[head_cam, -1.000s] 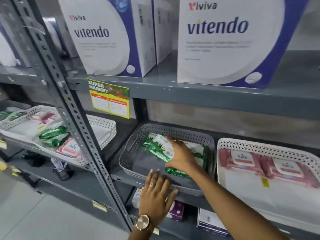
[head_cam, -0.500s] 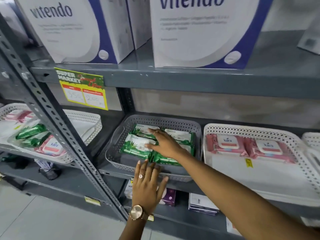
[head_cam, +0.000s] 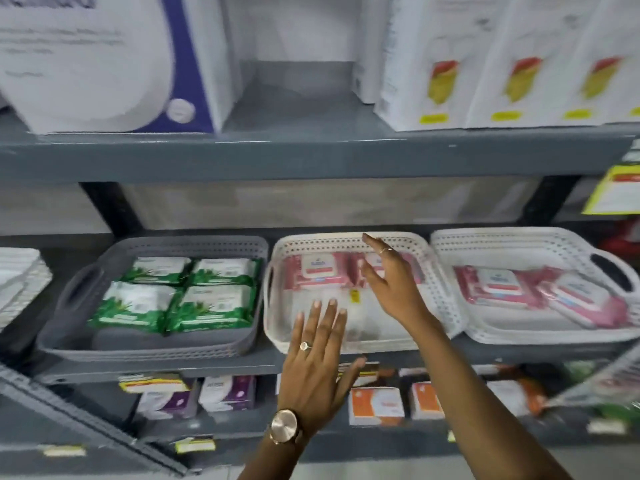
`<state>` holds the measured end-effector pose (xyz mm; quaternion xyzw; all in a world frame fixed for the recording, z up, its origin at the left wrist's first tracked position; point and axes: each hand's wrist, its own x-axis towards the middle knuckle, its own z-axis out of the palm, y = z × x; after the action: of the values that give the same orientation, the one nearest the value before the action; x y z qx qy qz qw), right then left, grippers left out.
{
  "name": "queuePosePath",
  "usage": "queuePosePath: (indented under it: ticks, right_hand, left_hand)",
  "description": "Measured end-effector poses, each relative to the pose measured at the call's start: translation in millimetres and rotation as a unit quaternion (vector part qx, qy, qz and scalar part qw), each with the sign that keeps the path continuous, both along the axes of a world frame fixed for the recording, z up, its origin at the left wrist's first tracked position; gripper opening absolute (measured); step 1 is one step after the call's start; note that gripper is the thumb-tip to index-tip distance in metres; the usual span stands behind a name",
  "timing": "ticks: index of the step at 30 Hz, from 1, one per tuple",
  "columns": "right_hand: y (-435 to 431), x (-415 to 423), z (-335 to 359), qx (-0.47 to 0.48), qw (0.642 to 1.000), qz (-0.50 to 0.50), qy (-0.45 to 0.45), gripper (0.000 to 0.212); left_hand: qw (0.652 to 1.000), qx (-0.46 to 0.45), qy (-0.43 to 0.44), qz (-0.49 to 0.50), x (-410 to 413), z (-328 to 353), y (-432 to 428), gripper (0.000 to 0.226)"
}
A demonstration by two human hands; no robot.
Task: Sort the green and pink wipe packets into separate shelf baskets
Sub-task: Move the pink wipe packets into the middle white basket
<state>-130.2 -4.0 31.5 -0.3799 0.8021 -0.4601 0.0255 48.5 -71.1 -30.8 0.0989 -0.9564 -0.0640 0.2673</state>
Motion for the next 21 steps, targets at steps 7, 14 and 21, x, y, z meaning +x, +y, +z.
queuePosePath:
  ticks: [7, 14, 21]
  right_hand:
    - [134.5, -102.0, -13.7, 0.139, 0.96, -0.236, -0.052, 0.068]
    - [177.2, -167.4, -32.0, 0.393, 0.909, -0.137, -0.01, 0.109]
    - [189.0, -166.0, -24.9, 0.364, 0.913, -0.185, 0.01, 0.078]
  left_hand:
    - [0.992, -0.023, -0.122, 0.019, -67.4, 3.6, 59.3, 0.062]
    - [0.995, -0.023, -0.096, 0.031, -74.8, -11.0, 66.1, 0.048]
    - [0.996, -0.016, -0.069, 0.059, -74.1, -6.6, 73.0, 0.055]
